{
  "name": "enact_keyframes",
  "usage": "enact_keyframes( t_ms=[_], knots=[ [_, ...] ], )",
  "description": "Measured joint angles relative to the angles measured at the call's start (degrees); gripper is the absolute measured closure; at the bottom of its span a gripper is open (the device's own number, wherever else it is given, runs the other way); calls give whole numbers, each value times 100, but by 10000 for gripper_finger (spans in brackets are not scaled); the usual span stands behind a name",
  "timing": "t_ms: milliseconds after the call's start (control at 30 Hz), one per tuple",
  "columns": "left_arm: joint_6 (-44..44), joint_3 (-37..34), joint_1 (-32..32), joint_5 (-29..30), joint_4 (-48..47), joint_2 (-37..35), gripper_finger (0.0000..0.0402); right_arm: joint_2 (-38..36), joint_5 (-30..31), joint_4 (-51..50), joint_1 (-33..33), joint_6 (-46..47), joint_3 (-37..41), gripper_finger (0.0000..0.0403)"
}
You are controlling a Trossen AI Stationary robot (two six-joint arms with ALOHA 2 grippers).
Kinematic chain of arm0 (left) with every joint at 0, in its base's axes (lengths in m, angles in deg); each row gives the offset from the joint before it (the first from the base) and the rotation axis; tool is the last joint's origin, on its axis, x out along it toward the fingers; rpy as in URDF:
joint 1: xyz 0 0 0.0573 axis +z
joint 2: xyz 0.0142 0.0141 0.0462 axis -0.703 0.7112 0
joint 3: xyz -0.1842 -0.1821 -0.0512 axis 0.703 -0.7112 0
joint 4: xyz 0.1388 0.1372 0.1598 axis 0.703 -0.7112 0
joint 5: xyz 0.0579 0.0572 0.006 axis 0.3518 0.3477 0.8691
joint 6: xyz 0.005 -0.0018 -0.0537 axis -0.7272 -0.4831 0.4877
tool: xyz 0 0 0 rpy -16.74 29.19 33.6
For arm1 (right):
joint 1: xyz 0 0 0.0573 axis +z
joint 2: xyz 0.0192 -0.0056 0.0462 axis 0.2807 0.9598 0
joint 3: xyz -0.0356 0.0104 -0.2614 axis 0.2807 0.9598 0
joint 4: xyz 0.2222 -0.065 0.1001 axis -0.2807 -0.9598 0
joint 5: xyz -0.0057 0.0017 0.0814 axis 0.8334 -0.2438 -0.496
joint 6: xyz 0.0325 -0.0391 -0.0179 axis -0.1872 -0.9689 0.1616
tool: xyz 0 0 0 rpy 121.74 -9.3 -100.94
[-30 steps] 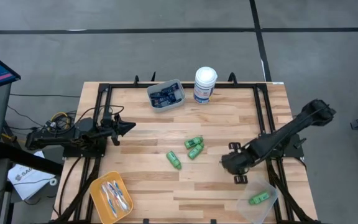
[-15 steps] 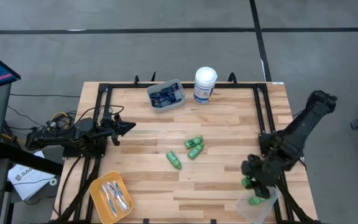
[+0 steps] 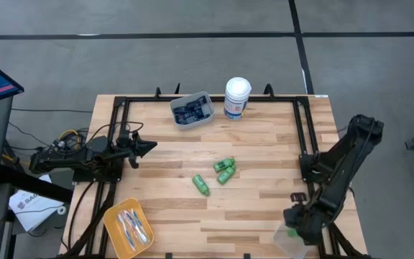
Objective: Pick & Place Travel size toiletries
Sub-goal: Put the green shampoo into the transparent bin
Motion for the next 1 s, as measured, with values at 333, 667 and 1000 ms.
enact_keyframes(
  t_ms=[333,667,1000],
  knots=[
    [0,0,0,1,0,0,400,585,-159,138,-122,-977,0,255],
    [0,0,-2,2,0,0,400,580,-142,219,-194,-1654,0,246],
    [0,0,-2,0,0,0,400,574,-152,221,-209,-1629,-13,183]
  ],
)
